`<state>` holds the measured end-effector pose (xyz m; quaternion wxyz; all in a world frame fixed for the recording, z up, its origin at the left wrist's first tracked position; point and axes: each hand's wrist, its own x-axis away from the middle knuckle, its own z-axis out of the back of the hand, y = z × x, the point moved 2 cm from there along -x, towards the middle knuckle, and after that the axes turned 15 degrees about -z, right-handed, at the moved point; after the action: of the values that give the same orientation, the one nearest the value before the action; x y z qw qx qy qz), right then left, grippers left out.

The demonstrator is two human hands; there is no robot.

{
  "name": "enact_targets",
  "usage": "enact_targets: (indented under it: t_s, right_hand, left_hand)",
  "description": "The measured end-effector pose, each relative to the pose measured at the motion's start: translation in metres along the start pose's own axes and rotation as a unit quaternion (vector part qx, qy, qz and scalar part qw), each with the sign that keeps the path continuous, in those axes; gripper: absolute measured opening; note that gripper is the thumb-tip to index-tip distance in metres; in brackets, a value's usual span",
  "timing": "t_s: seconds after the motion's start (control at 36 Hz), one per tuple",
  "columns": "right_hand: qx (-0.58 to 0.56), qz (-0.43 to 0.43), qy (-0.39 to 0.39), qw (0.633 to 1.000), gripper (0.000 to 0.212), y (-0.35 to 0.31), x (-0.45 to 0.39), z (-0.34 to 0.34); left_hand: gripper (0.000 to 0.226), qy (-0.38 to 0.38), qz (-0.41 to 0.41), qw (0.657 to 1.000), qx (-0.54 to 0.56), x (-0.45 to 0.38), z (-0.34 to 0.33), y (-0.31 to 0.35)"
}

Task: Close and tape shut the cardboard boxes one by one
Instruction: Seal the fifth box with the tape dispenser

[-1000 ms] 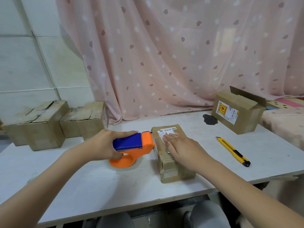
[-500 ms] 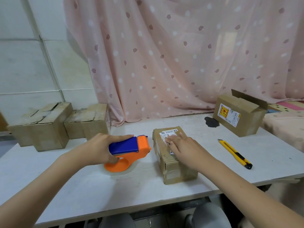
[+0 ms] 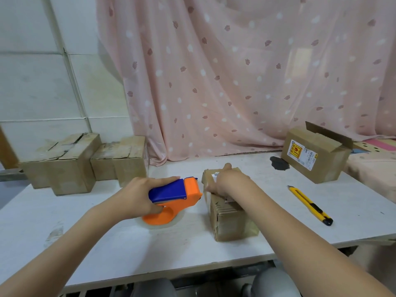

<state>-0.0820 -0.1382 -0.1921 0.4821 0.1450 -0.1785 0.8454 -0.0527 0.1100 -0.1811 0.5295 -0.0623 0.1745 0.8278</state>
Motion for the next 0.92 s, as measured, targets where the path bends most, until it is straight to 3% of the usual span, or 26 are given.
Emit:
enact_targets:
  t_s: [0.08, 0.14, 0.25, 0.36, 0.58, 0.72, 0.81, 0.92]
  right_hand:
    - [0.04, 0.032, 0.016, 0.999, 0.094, -0.002, 0.007, 0.005]
    - [0.057, 0.093, 0.03, 0.994, 0.074, 0.002, 0.019, 0.014]
    - [0.124, 0.1, 0.007, 0.987, 0.054, 0.002, 0.036, 0.025]
    - [0.233, 0.073, -0.032, 0.969, 0.073, 0.0, 0.052, 0.036]
    - [0.282, 0.113, -0.031, 0.952, 0.062, -0.001, 0.071, 0.044]
    - [0.255, 0.099, -0.051, 0.96, 0.038, 0.004, 0.067, 0.05]
    - [0.215, 0.09, -0.06, 0.971, 0.055, 0.014, 0.063, 0.061]
    - [0.085, 0.064, -0.133, 0.985, 0.072, 0.03, 0.053, 0.07]
  left_hand:
    - [0.081, -0.004, 0.004, 1.0, -0.006, -0.001, 0.0, 0.002]
    - [0.081, -0.006, 0.011, 1.0, -0.007, -0.002, -0.001, 0.002]
    - [0.081, -0.004, 0.006, 1.0, -0.009, -0.001, -0.002, 0.002]
    - [0.082, 0.009, 0.014, 1.0, -0.005, 0.001, -0.003, -0.002]
    - [0.082, -0.007, 0.002, 1.0, -0.029, -0.002, -0.007, 0.0]
    - [0.082, -0.028, -0.008, 0.999, -0.036, -0.005, -0.008, -0.003]
    - [0.083, -0.023, -0.013, 0.999, -0.03, -0.006, -0.007, -0.001]
    - [0.086, 0.002, -0.01, 1.0, -0.013, -0.007, -0.012, 0.001]
